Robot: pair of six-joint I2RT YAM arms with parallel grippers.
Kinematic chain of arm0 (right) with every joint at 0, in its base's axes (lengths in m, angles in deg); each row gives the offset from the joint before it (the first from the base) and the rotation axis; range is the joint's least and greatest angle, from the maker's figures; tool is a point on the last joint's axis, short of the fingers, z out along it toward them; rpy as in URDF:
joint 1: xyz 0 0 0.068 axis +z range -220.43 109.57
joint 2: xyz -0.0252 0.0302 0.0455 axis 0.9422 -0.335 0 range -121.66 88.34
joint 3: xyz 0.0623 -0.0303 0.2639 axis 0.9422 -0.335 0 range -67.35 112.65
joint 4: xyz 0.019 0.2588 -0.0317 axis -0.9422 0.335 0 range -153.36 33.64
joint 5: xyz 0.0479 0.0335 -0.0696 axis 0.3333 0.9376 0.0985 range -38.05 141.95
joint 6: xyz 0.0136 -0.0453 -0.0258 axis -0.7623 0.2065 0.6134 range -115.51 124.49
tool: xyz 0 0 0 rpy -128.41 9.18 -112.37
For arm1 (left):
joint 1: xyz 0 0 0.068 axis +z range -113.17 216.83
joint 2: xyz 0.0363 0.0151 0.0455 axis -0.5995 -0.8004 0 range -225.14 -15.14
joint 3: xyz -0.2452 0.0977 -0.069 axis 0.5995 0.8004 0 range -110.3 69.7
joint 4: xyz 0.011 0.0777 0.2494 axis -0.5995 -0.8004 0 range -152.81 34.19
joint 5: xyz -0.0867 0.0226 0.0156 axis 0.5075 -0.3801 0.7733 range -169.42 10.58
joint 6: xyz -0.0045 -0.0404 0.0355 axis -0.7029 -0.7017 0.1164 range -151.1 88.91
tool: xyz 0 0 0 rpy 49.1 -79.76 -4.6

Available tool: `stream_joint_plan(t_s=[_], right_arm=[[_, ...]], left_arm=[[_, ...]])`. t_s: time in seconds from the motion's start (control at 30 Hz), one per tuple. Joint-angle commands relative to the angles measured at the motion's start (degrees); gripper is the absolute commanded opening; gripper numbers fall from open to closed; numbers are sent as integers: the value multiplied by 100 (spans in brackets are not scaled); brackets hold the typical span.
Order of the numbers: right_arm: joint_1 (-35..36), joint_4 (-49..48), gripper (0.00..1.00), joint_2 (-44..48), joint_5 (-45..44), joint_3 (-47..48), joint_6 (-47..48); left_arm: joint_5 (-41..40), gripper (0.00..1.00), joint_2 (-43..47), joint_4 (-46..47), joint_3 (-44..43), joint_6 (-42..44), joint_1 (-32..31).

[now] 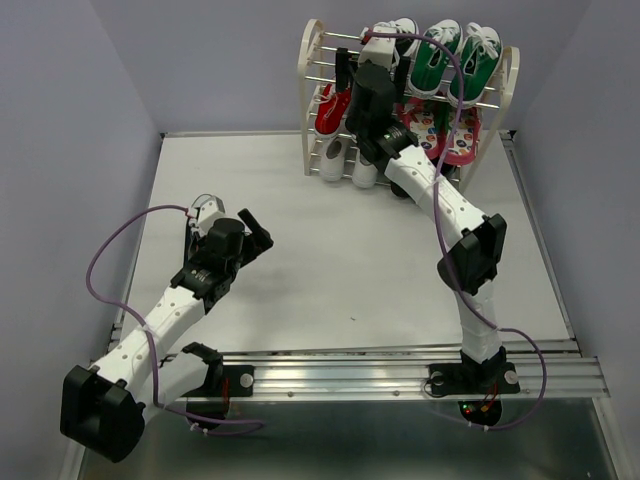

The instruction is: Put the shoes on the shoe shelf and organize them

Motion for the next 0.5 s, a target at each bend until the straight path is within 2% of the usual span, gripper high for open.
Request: stream_joint_plan(t_s=[0.0, 0.23, 0.47], right_arm=[[-35, -254, 100, -19, -499, 104, 172], [-35, -193, 99, 411, -227, -257, 154], [-35, -201, 93, 763, -183, -520, 277]], left_arm=[[-63, 99, 173, 106, 61, 26, 32], [-54, 99, 208, 132, 70, 0, 32], [-28, 99, 147, 159, 61, -9, 32]])
